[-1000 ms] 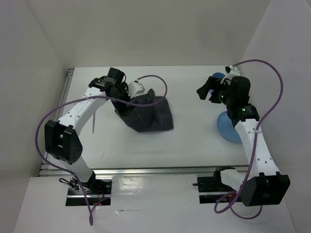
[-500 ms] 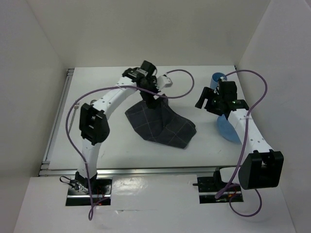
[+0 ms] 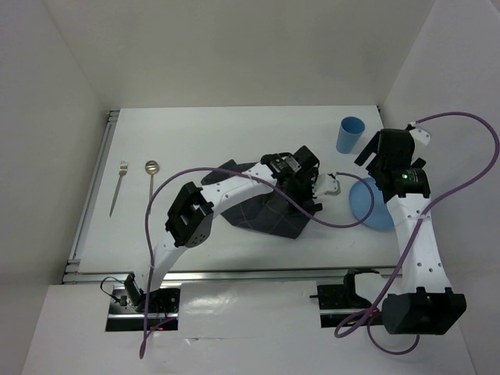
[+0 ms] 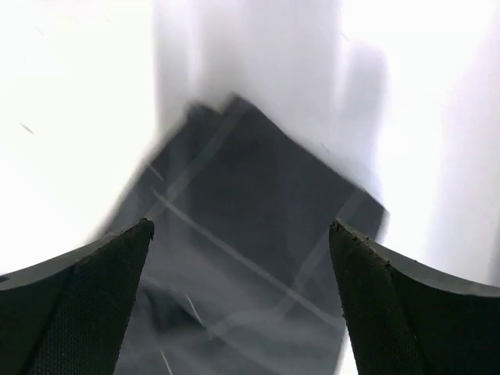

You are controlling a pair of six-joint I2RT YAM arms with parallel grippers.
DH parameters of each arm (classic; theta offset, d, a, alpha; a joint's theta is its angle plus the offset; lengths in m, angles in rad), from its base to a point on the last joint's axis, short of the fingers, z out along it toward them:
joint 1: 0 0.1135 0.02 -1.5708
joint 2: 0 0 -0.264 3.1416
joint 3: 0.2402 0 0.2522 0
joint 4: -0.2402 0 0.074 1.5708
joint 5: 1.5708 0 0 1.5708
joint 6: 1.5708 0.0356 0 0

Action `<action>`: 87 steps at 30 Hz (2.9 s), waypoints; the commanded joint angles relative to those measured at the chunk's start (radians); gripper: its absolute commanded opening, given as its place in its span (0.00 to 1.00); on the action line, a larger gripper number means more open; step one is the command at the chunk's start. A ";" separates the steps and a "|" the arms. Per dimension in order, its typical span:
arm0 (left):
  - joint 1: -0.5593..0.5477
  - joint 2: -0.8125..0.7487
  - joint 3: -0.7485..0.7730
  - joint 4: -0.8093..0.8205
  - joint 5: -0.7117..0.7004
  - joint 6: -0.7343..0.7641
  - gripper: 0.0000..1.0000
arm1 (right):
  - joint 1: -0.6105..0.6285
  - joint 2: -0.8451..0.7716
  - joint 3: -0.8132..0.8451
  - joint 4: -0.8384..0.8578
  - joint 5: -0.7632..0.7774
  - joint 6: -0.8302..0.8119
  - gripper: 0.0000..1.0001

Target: Set the dinner table for one person

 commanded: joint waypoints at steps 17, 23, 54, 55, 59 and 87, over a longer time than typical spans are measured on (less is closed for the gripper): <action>-0.050 0.176 0.104 0.114 -0.213 0.030 0.00 | 0.002 -0.048 0.005 0.023 -0.051 -0.057 1.00; -0.015 0.001 0.109 0.132 -0.226 0.043 0.00 | 0.002 -0.011 -0.013 0.036 -0.145 -0.054 1.00; 0.290 -0.915 -1.153 0.026 0.072 -0.063 0.06 | 0.487 0.507 -0.041 0.454 -0.455 0.043 0.98; 0.290 -0.915 -1.153 0.026 0.072 -0.063 0.08 | 0.487 0.565 -0.018 0.465 -0.465 0.030 1.00; 0.299 -0.915 -1.164 0.017 0.072 -0.074 0.10 | 0.524 0.700 0.105 0.489 -0.476 0.009 1.00; 0.644 -0.731 -0.638 0.115 -0.141 -0.045 0.00 | 0.516 0.856 0.534 0.555 -0.401 -0.022 0.00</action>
